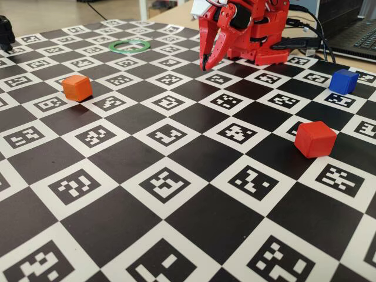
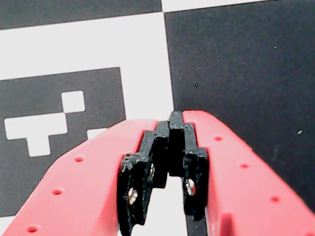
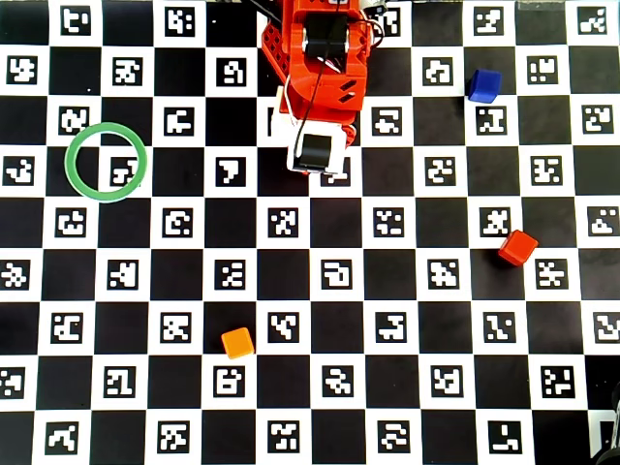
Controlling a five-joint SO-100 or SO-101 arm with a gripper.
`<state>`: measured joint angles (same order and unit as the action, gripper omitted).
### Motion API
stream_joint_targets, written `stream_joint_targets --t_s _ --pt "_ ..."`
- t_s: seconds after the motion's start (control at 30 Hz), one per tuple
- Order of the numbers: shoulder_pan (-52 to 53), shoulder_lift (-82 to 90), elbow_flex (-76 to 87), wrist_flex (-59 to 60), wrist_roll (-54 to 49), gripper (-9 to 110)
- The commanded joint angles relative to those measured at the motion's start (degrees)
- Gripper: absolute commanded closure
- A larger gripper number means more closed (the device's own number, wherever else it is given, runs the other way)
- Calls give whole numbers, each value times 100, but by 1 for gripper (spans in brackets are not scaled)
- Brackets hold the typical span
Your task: Grab the red cube then put it in the green circle then put the blue cube on top and finally the orange cube on top
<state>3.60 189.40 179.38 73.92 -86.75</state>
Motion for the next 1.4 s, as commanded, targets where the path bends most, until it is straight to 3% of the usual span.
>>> stream_joint_targets --t_s 0.0,0.2,0.33,0.6,0.87,1.2,1.37 --pt "-35 299 316 378 -88 107" --pt "-70 299 316 220 26 107" --pt "-229 -255 53 -527 439 107" --pt "-501 -2303 -2180 -993 2250 107" --pt "-861 -4368 -4562 -220 3313 105" --pt "-1854 -6627 -7110 976 4781 92" --pt "-2285 -7172 -7866 1151 6196 75"
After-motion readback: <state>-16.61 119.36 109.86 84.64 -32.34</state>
